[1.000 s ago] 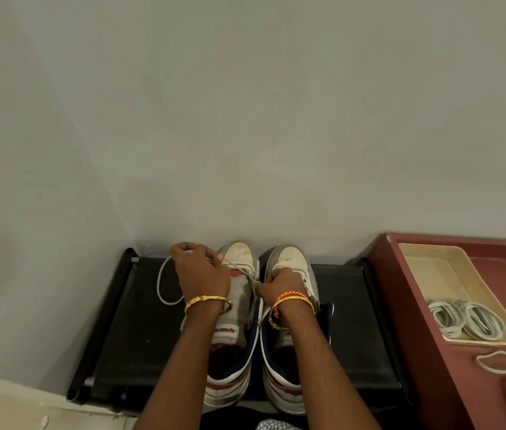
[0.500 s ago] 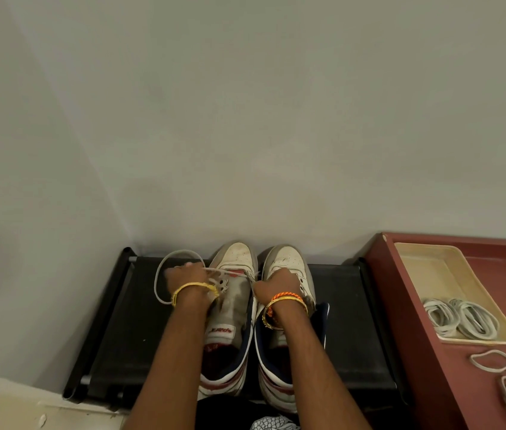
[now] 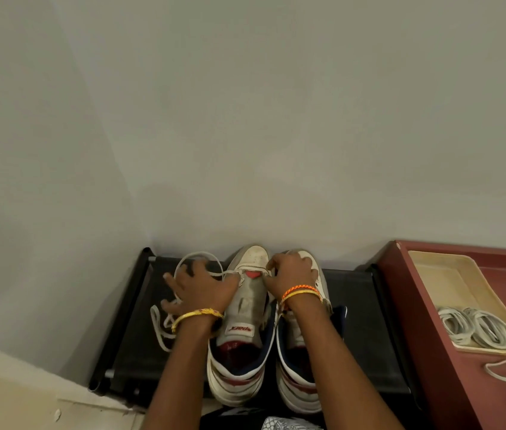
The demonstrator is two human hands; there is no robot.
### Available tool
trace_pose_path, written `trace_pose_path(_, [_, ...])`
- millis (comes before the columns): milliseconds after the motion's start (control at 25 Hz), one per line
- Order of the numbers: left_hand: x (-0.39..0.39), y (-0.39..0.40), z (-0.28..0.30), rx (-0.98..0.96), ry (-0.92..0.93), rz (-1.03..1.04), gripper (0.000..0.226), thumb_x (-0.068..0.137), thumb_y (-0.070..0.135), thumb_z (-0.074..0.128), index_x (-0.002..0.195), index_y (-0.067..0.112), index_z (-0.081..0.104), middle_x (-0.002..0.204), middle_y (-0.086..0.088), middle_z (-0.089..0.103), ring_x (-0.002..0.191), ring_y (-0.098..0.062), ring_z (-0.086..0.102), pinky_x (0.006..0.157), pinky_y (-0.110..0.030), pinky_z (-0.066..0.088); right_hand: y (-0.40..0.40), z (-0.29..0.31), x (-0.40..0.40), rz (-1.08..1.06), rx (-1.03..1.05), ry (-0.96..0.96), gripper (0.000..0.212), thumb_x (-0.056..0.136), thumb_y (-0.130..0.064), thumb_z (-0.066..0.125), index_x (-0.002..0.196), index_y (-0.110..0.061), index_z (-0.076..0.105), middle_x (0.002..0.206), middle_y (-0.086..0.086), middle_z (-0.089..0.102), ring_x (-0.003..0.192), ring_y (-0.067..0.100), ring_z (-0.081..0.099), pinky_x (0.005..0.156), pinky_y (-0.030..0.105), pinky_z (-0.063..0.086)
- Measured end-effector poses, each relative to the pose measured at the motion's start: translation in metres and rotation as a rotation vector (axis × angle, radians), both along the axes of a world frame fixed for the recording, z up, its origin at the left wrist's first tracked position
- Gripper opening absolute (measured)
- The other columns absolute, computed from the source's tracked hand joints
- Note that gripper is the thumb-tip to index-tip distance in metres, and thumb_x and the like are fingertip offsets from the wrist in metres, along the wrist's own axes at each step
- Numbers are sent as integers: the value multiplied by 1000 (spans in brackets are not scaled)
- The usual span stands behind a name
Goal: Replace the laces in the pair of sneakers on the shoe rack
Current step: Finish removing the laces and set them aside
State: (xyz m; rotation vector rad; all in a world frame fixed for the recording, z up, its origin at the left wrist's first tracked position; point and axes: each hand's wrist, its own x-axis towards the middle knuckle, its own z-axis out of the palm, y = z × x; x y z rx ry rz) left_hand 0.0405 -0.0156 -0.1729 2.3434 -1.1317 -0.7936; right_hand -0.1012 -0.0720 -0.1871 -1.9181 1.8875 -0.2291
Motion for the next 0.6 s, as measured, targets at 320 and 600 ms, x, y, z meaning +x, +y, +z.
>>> trace_pose_path(320, [-22,13,-22,-222,82,-96,27,88,4,56,114,8,61,115,-13,58,104,-24,57,87,-27,45,-24,-5,36,475,-10,272,19,88,-16,55,106,-10,61,118,15,55,114,32,49,92,39,43])
trace_pose_path(600, [-25,15,-23,-262,53,-107,22,87,3,55,107,6,65,106,-13,63,98,-24,59,78,-24,42,-21,-6,30,624,-99,172,23,88,-6,54,110,-6,61,118,15,50,107,31,51,85,32,43])
